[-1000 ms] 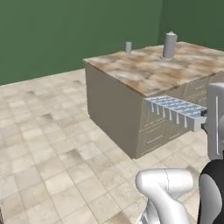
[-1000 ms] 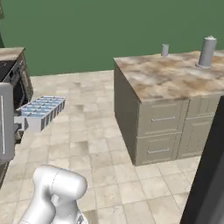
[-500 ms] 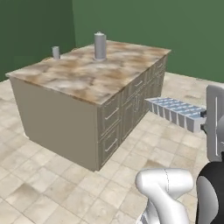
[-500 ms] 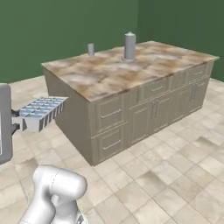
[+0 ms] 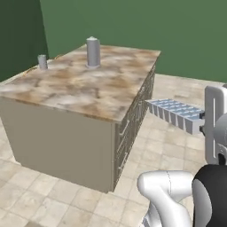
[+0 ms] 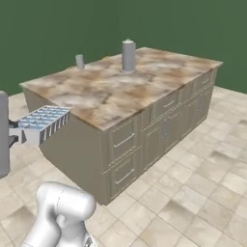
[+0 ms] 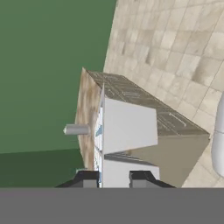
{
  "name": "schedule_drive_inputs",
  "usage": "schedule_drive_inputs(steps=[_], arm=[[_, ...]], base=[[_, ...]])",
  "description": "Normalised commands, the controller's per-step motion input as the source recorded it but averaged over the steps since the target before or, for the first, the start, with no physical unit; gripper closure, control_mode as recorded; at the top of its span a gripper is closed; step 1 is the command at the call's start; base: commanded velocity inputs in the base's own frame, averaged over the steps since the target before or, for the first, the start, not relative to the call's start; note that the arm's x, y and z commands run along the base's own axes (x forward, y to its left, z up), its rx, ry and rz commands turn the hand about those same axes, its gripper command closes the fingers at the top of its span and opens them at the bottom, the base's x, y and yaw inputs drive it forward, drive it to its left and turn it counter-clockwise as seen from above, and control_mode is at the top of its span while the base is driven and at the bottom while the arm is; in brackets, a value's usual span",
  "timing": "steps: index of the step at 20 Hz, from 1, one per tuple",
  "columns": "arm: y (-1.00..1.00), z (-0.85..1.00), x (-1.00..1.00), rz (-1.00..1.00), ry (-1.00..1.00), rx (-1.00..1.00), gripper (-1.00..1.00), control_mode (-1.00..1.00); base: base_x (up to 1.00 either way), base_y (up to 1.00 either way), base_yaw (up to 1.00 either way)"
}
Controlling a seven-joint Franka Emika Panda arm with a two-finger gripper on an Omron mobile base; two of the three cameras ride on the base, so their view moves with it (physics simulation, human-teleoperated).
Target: Open the freezer door, pick up the ice cube tray from the freezer, and place it on the dining counter.
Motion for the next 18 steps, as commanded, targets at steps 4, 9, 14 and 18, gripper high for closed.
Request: schedule_drive_inputs(steps=[4, 9, 14, 18], arm=[[0.00, 0.00, 0.00, 0.00, 0.00, 0.00, 1.00, 1.00], [0.00, 0.00, 0.00, 0.00, 0.00, 0.00, 1.00, 1.00], [0.00, 0.00, 0.00, 0.00, 0.00, 0.00, 1.00, 1.00], [0.00, 0.00, 0.00, 0.00, 0.00, 0.00, 1.00, 1.00]], base=[[1.00, 1.00, -0.35], [0.96, 1.00, -0.33], [0.88, 1.00, -0.32], [0.76, 1.00, -0.31]])
